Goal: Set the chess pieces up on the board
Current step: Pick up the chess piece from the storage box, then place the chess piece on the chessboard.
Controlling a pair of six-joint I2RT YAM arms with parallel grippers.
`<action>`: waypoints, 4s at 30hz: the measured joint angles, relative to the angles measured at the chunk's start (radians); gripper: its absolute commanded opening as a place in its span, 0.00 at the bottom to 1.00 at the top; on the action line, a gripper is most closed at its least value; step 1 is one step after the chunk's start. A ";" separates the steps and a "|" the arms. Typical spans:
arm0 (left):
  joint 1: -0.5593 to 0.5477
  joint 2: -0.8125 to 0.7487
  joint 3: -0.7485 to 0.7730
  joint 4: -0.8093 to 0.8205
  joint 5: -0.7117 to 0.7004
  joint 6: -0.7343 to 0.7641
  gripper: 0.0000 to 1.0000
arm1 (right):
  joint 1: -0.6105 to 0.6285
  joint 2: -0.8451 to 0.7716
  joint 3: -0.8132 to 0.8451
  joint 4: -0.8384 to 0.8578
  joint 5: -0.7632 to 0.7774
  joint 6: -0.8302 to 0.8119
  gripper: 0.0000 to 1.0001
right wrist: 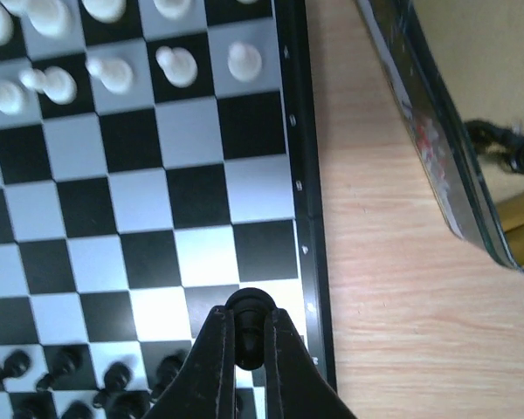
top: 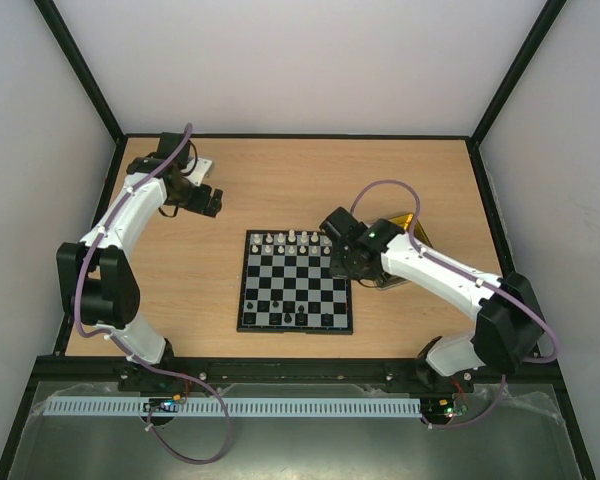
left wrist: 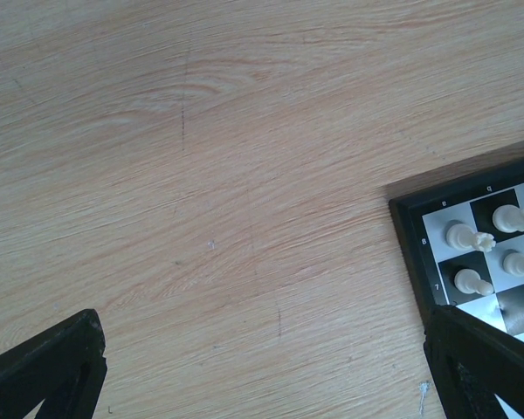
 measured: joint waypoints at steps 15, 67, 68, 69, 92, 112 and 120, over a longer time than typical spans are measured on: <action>-0.005 0.000 0.000 0.025 0.000 -0.012 0.99 | 0.078 -0.027 -0.170 0.084 -0.052 0.053 0.02; -0.005 -0.004 -0.001 0.028 0.000 -0.012 0.99 | 0.206 0.134 -0.190 0.156 -0.113 0.053 0.19; -0.005 -0.004 -0.001 0.028 0.000 -0.012 0.99 | 0.206 0.136 -0.190 0.157 -0.114 0.052 0.19; -0.005 -0.004 -0.001 0.028 0.000 -0.012 0.99 | 0.206 0.137 -0.190 0.157 -0.114 0.053 0.19; -0.005 -0.004 -0.001 0.029 0.000 -0.012 0.99 | 0.206 0.145 -0.172 0.157 -0.109 0.055 0.28; -0.006 -0.004 -0.001 0.028 -0.001 -0.012 0.99 | 0.206 0.155 -0.090 0.113 -0.003 0.058 0.31; -0.006 -0.004 0.000 0.028 -0.002 -0.012 0.99 | 0.053 0.100 -0.024 0.039 0.071 0.044 0.31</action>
